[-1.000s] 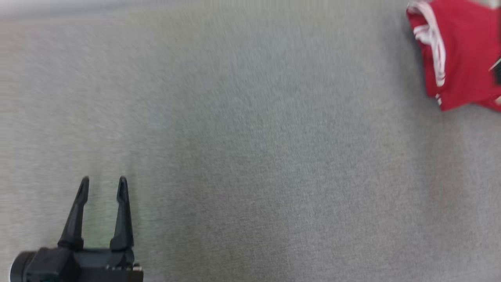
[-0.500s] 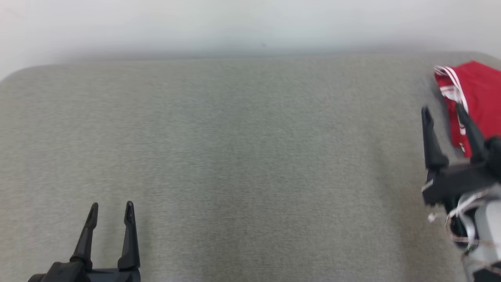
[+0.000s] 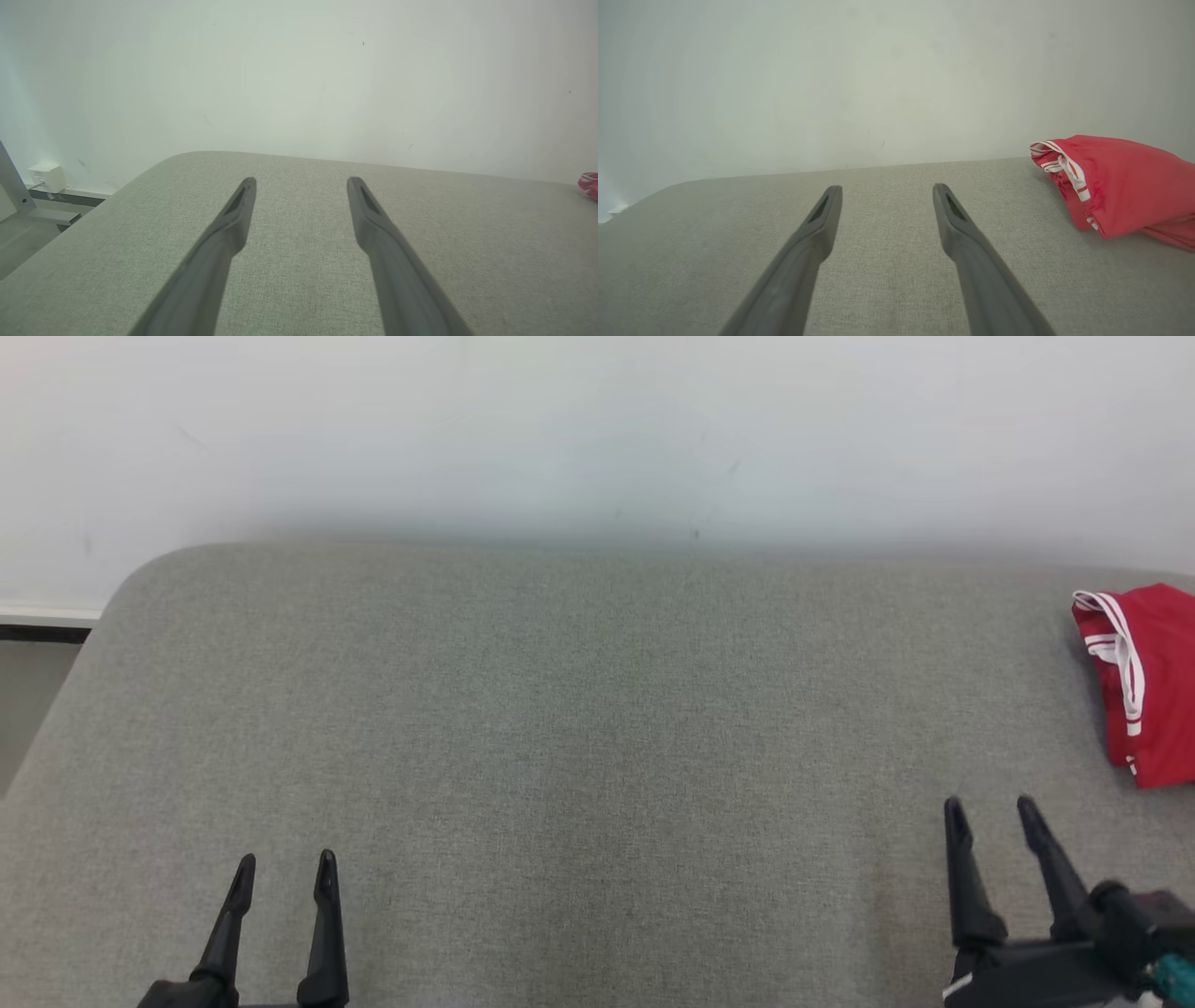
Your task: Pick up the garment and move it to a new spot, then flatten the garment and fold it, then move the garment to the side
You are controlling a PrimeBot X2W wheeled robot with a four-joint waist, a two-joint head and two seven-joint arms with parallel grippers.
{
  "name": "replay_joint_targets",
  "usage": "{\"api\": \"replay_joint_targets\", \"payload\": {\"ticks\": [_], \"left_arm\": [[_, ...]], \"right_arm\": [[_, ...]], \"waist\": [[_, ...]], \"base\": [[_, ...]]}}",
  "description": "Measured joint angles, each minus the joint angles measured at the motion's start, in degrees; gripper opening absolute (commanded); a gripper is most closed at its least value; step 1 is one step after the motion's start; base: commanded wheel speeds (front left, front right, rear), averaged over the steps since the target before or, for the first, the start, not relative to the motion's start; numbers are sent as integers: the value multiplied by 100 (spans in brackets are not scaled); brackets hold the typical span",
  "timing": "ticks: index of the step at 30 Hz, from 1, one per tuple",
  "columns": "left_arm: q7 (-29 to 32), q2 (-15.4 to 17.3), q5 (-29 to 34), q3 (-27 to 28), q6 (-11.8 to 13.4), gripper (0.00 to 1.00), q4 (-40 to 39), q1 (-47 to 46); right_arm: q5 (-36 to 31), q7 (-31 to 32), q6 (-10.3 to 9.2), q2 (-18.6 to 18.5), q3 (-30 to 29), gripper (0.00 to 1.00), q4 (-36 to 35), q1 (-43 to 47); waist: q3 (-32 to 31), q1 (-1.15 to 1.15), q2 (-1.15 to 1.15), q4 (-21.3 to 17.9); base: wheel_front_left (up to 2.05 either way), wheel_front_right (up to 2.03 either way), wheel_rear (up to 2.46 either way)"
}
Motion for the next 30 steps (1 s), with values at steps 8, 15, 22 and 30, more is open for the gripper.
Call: {"api": "replay_joint_targets", "payload": {"ticks": [8,15,22,30], "left_arm": [[0,-16,-43,-25,-1,100,142,114],[0,-19,-104,-131,-1,100,253,194],[0,69,-214,-313,-2,100,348,196],[1,78,-222,-349,-10,0,436,201]], "right_arm": [[-60,-59,0,249,22,100,-225,721],[-82,-135,0,322,-12,100,-271,890],[-81,-180,0,333,-48,100,-220,881],[-80,-181,0,338,-34,0,-140,885]], "waist": [[-203,0,0,-86],[-307,1,0,-231],[-371,1,0,-288],[-394,1,1,-297]], "base": [[0,0,0],[0,0,0],[0,0,0],[0,0,0]]}}
